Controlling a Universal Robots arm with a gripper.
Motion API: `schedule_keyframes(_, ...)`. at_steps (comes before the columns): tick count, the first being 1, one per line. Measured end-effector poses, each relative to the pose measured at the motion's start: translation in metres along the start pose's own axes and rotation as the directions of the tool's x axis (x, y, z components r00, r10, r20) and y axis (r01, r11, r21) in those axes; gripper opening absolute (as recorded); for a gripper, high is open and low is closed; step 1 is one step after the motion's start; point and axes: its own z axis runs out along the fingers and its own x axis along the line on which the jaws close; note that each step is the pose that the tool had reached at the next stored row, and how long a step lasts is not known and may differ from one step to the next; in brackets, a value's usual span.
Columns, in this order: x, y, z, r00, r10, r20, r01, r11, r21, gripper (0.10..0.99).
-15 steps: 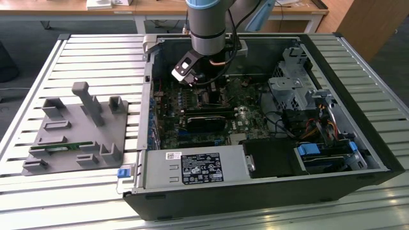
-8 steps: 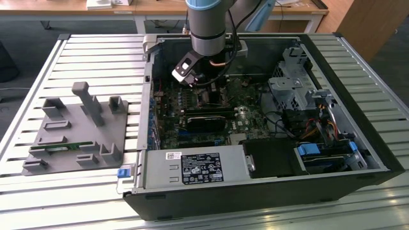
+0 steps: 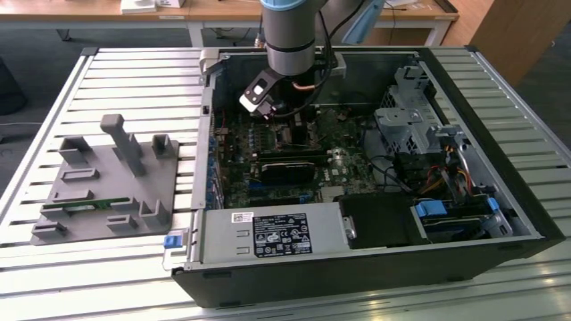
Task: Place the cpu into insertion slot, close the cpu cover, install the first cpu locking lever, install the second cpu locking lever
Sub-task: 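Place the cpu into insertion slot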
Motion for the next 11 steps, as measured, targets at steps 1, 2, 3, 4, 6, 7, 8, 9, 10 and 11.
schedule_keyframes(1, 0.0, 0.0, 0.0, 1.0, 0.0, -0.0001, 0.0, 1.0, 0.0, 0.612)
schedule_keyframes(2, 0.0, 0.0, 0.0001, 1.0, 0.0, -0.0001, 0.0, 1.0, 0.0, 0.612)
schedule_keyframes(3, 0.0, 0.0, 0.0002, 1.0, 0.0, -0.0001, 0.0, 1.0, 0.0, 0.612)
schedule_keyframes(4, 0.0, 0.0, 0.0004, 1.0, 0.0, -0.0001, 0.0, 1.0, 0.0, 0.596)
schedule_keyframes(6, -0.0001, 0.0002, 0.0004, 1.0, 0.0, 0.0002, 0.0, 1.0, 0.0, 0.533)
schedule_keyframes(7, -0.0001, 0.0005, 0.0004, 1.0, 0.0, -0.0002, 0.0, 1.0, 0.001, 0.533)
schedule_keyframes(8, -0.0001, 0.0007, 0.0005, 1.0, 0.0, -0.0014, 0.0, 1.0, 0.001, 0.525)
schedule_keyframes(9, 0.0, 0.0008, 0.0006, 1.0, 0.0, -0.003, 0.0, 1.0, 0.001, 0.525)
schedule_keyframes(10, 0.0, 0.0008, 0.0005, 1.0, 0.001, -0.0045, -0.001, 1.0, 0.001, 0.525)
schedule_keyframes(11, 0.0, 0.0009, 0.0005, 1.0, 0.001, -0.0058, -0.001, 1.0, 0.001, 0.525)
